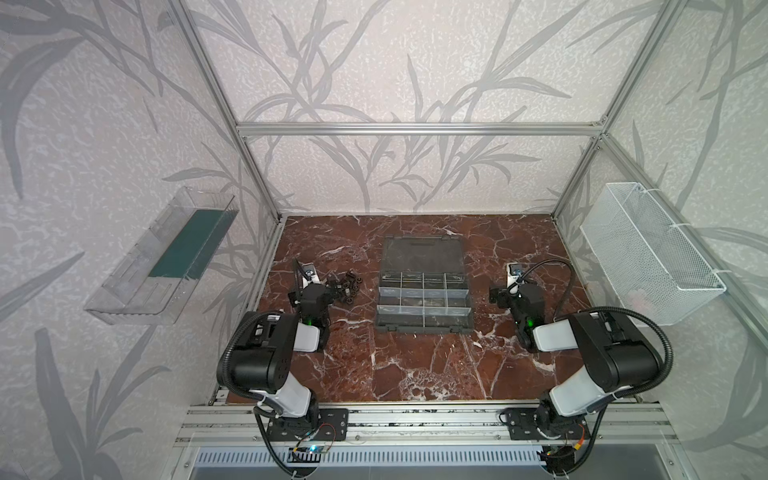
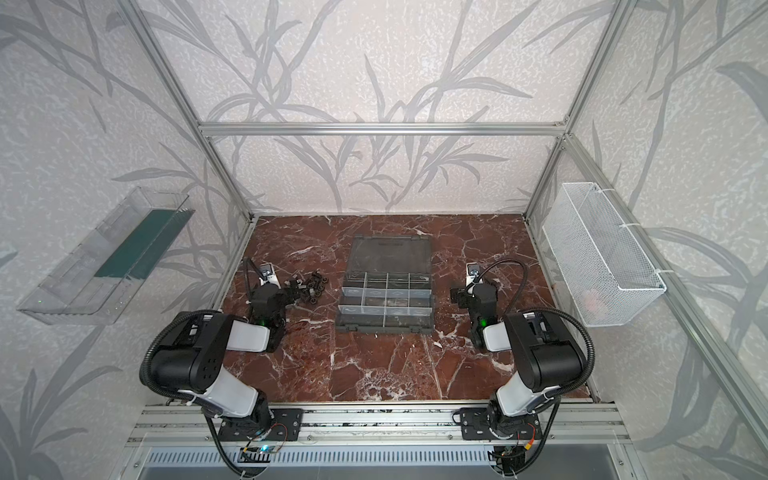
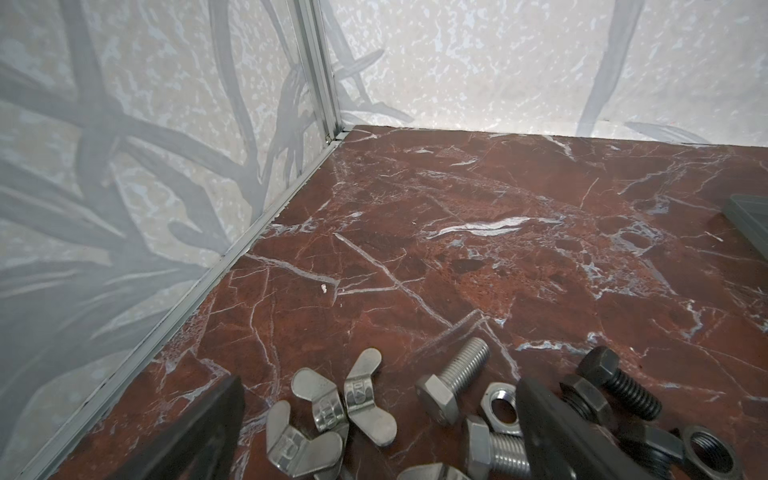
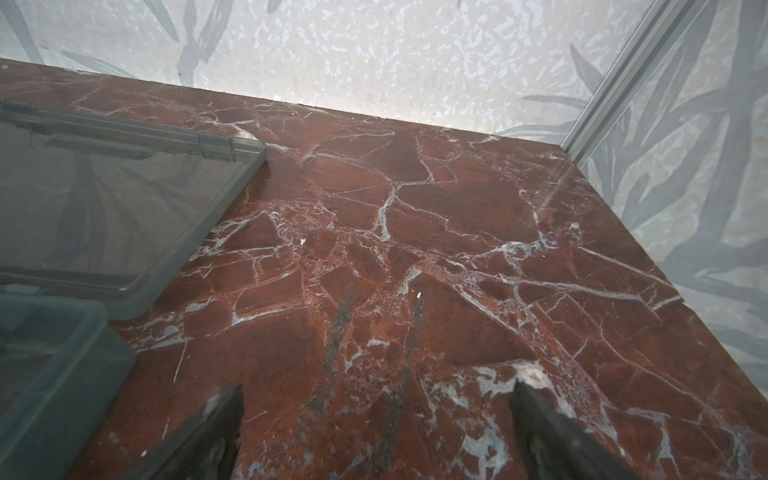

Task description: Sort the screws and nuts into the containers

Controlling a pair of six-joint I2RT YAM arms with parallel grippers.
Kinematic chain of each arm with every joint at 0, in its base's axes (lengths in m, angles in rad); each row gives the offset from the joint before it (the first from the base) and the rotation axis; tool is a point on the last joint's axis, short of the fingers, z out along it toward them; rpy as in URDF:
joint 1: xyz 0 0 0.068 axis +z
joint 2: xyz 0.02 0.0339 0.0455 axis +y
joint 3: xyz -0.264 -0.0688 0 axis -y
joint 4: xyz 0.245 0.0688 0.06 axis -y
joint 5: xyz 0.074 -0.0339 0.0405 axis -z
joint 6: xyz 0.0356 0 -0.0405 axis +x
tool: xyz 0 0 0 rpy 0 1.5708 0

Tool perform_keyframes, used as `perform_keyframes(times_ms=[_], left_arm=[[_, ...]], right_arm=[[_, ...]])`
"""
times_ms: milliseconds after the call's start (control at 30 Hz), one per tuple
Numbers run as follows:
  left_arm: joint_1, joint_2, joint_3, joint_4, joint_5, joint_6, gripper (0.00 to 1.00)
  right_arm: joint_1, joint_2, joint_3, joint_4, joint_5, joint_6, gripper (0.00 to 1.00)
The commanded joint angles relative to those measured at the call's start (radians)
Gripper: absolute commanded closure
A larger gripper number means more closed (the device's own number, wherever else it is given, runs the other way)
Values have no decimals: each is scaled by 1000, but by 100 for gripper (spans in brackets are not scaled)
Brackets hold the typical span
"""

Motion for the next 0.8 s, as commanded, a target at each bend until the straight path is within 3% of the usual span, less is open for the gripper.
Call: perform_keyframes(times_ms=[0, 767], left_arm=[[4, -11, 15, 2, 4, 5, 1], [7, -11, 15, 1, 8, 5, 1]], right_arm=[[3, -15, 16, 12, -2, -11, 1], [2, -14, 14, 16, 50, 10, 1]])
